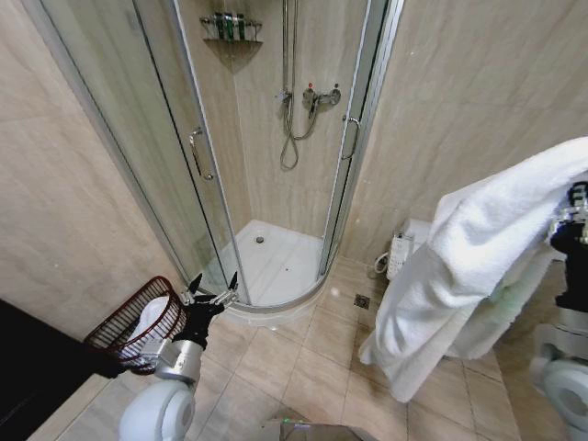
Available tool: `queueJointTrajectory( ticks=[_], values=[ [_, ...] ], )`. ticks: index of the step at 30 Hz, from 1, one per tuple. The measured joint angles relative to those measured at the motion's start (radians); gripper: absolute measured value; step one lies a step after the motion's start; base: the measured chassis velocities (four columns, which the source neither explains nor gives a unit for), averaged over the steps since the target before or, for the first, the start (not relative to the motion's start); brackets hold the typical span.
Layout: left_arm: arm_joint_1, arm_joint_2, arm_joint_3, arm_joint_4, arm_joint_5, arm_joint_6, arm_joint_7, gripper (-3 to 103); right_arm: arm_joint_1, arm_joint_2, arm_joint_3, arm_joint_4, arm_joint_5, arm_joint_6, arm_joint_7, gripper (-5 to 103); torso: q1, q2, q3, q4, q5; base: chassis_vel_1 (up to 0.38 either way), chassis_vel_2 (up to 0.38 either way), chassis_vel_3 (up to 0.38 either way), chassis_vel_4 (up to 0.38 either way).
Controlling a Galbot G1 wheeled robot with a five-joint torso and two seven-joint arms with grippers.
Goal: Discard the used towel into the hamper.
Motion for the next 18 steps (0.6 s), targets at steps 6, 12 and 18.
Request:
queueJointTrajectory(
  ticks=[6, 12, 18],
  values=[
    [0.0, 0.0, 0.0, 0.0, 0.0, 0.0, 0.0, 100, -0.012, -0.001, 0.015, 0.0, -0.003, 0.005, -0.001, 7, 0.011, 0.025, 0.014, 0.0, 0.0, 0.0, 0.0, 0.0, 0.0],
    [0.0, 0.0, 0.0, 0.0, 0.0, 0.0, 0.0, 100, -0.013, 0.002, 0.024, 0.0, -0.002, 0.006, -0.001, 7, 0.024, 0.055, 0.031, -0.0001, 0.0001, 0.0, 0.0, 0.0, 0.0],
    [0.0, 0.0, 0.0, 0.0, 0.0, 0.0, 0.0, 100, -0.012, -0.009, 0.025, 0.0, -0.002, 0.01, -0.001, 7, 0.04, 0.09, 0.05, 0.0, 0.0, 0.0, 0.0, 0.0, 0.0]
  ],
)
